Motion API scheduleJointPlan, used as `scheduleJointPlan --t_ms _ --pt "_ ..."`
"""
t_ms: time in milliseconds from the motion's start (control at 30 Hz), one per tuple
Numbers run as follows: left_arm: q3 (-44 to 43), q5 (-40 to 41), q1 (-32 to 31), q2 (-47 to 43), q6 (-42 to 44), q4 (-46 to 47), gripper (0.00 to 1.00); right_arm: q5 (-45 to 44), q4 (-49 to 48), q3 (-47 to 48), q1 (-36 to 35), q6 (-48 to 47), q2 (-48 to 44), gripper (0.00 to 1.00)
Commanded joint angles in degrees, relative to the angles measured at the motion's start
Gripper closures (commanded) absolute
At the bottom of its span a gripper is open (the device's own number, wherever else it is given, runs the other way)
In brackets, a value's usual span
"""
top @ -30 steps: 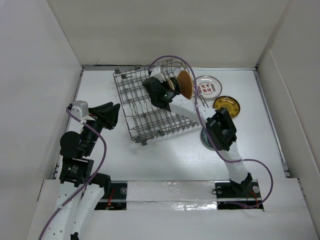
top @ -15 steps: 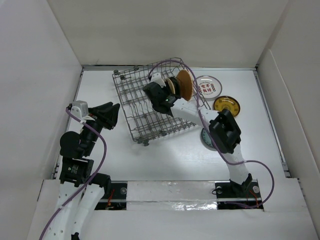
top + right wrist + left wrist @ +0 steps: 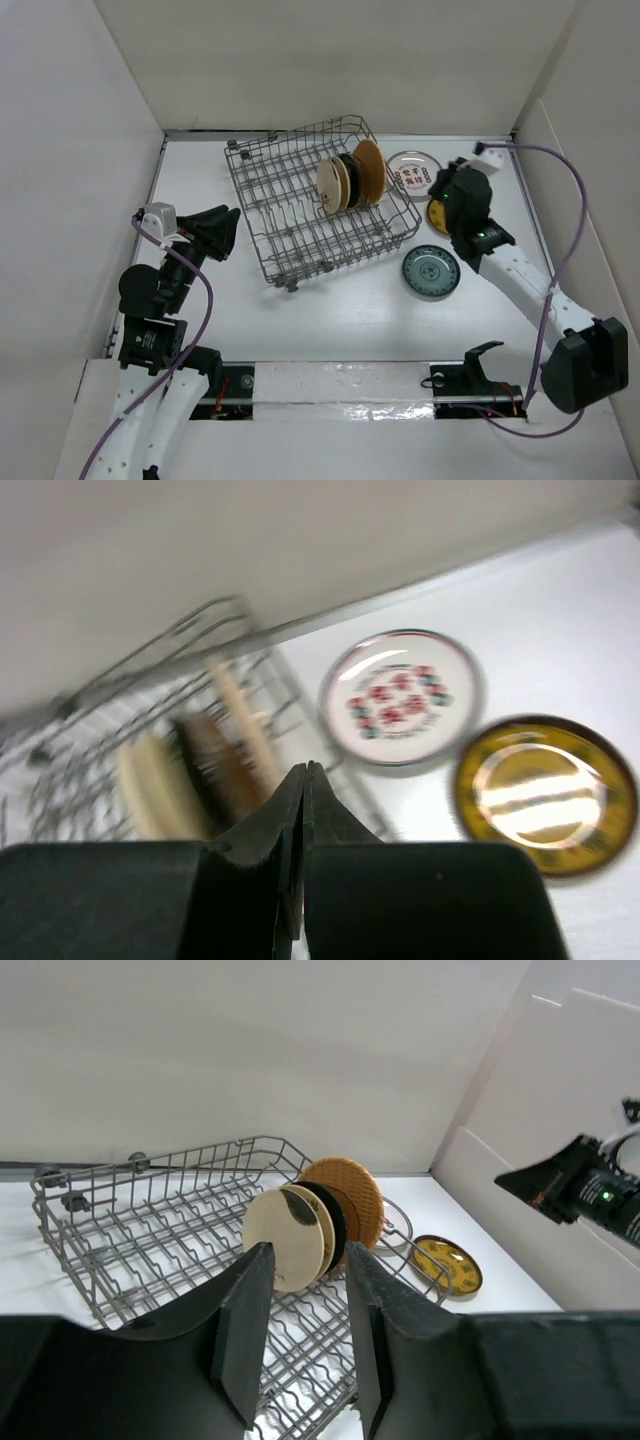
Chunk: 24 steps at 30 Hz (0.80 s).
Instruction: Load the plates into the dish rack
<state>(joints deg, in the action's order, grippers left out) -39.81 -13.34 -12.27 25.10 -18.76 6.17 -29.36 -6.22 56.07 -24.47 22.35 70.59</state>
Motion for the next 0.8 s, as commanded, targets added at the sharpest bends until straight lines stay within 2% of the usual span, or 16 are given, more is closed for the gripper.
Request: scheduleJointPlan --t_ms 0,33,67,100,133,167,200,267,400,600,767 --pt "-0.27 -2.03 0.23 -1.02 -0.66 3.49 0.71 8.58 -3.62 -9.29 11.51 13.65 -2.29 1.0" --pt "-0.27 -2.04 0.23 -0.67 -0.66 3.58 0.72 11.23 -5.28 -11.58 15.29 15.34 -3.08 1.0" --pt "-0.09 -1.95 -0.38 -0.41 -0.66 3.49 0.73 15.0 -6.95 -15.34 22.64 16.49 -2.74 0.82" --pt "-0.18 -2.21 -0.38 -0.23 -0.66 3.49 0.77 21.13 -8.44 -16.51 25.58 17.8 -1.78 0.72" --pt "-0.09 -2.56 -0.91 -0.32 -0.66 3.49 0.81 22.15 -8.89 -16.87 27.7 18.51 1.19 0.63" --pt "-0.09 -3.09 -0.91 -0.49 -0.83 3.93 0.9 22.77 -8.81 -16.79 30.5 18.96 2.79 0.5" --pt "0.0 -3.79 -0.91 -0.67 -0.84 4.19 0.95 23.82 -9.07 -16.79 31.49 19.22 4.28 0.45" --pt "0.09 -3.45 -0.91 -0.85 -0.66 4.2 1.0 25.31 -10.29 -16.96 32.72 20.27 7.7 0.43" --pt "-0.18 -3.79 -0.91 -0.67 -0.48 3.67 1.0 23.74 -12.15 -17.23 33.95 22.99 12.46 0.43" --pt "-0.53 -3.27 -0.91 -0.76 -0.13 3.14 0.97 26.28 -13.47 -16.96 35.54 25.72 19.05 0.46" --pt "-0.62 -3.45 -1.44 -0.84 -0.13 2.97 0.95 26.21 -13.29 -17.4 36.86 27.66 19.15 0.51"
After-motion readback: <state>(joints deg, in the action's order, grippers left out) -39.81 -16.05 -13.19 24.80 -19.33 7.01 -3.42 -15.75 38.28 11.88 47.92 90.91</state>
